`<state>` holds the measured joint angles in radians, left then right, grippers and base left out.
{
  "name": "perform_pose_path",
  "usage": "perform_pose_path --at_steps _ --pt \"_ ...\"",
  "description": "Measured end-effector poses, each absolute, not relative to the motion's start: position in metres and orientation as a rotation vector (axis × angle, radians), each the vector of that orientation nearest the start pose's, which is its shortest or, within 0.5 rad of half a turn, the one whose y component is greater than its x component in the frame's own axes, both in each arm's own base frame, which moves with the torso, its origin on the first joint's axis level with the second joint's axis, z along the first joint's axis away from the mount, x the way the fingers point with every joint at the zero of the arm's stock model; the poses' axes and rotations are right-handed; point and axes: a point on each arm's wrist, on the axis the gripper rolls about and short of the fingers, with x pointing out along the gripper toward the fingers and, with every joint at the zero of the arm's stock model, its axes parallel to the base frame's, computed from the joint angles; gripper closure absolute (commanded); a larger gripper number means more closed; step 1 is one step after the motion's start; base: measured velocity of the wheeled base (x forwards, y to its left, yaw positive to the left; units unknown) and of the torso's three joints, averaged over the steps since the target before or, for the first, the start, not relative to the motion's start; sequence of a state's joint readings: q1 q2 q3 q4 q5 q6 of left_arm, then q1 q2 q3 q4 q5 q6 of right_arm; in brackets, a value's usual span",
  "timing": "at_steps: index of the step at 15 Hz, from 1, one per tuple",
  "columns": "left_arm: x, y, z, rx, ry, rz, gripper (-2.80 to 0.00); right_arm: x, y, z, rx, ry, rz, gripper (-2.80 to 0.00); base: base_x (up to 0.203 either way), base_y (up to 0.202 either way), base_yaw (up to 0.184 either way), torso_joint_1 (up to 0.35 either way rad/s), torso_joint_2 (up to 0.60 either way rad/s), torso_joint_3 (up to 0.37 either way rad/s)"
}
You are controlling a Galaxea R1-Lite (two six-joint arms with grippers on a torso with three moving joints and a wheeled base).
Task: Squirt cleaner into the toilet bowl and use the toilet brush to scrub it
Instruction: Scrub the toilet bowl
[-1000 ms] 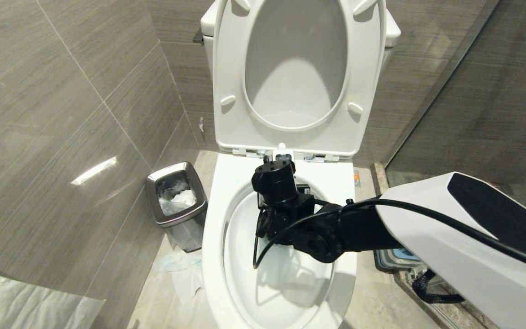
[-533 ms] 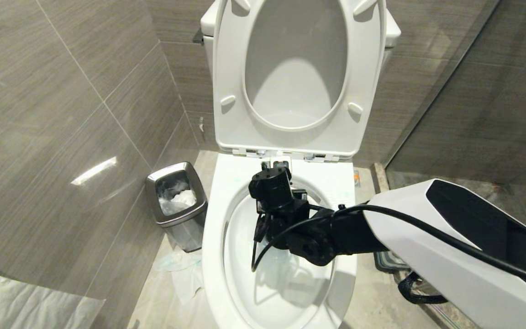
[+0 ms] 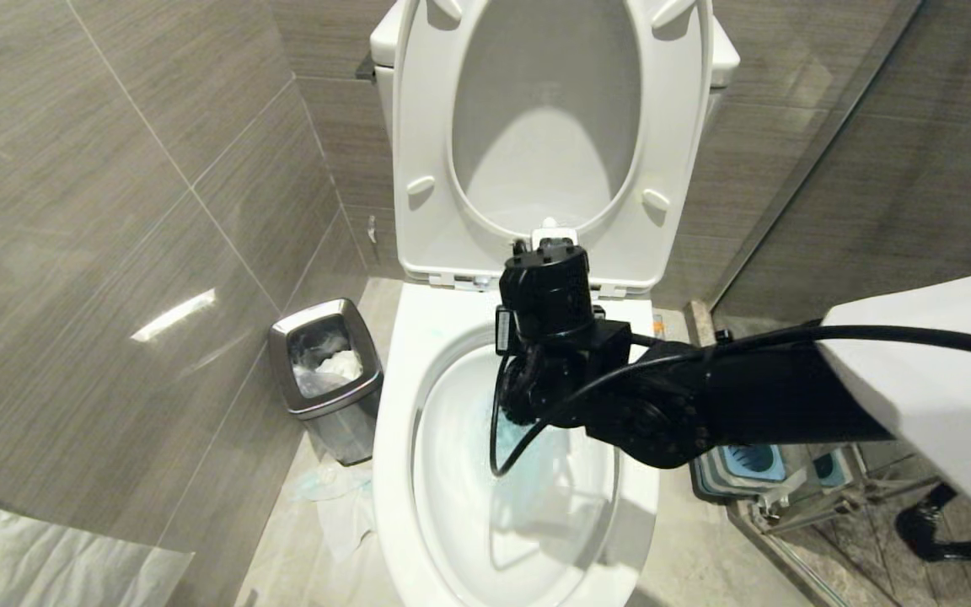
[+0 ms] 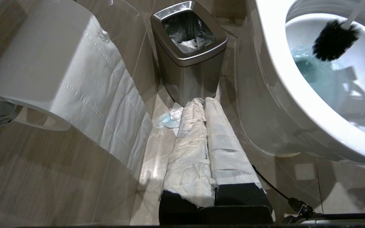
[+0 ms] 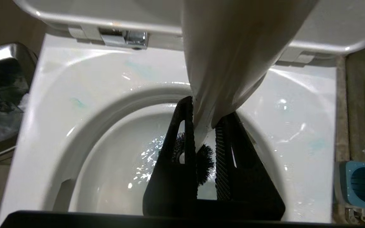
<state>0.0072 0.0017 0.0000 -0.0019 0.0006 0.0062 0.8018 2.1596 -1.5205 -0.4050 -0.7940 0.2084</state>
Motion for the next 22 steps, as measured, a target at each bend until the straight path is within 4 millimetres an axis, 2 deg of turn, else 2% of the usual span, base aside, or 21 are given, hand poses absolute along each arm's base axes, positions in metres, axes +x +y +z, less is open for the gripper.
perform_pose_path --at_steps 3,6,8,10,16,22 --pt "-0.023 0.000 0.076 0.006 -0.001 0.007 0.00 0.295 0.293 0.216 0.061 0.133 0.016 0.00 0.000 0.000 0.000 0.000 0.00 0.000" --pt "-0.023 0.000 0.076 0.006 -0.001 0.007 0.00 0.259 0.283 0.247 0.072 0.105 0.069 0.00 0.000 0.000 0.000 0.000 0.00 0.000" --pt "-0.023 0.000 0.076 0.006 -0.001 0.007 0.00 0.234 0.278 0.265 0.082 0.093 0.109 0.00 0.000 0.000 0.000 0.000 0.00 0.000" --pt "-0.023 0.000 0.076 0.006 -0.001 0.007 0.00 0.217 0.270 0.277 0.086 0.088 0.130 0.00 0.000 0.000 0.000 0.000 0.00 0.000" --pt "-0.023 0.000 0.076 0.006 0.000 0.007 0.00 0.196 0.247 0.305 0.077 0.053 0.146 0.00 0.000 0.000 0.000 0.000 0.00 0.000" --pt "-0.023 0.000 0.076 0.006 0.000 0.007 0.00 0.188 0.239 0.312 0.079 0.045 0.153 0.00 0.000 0.000 0.000 0.000 0.00 0.000"
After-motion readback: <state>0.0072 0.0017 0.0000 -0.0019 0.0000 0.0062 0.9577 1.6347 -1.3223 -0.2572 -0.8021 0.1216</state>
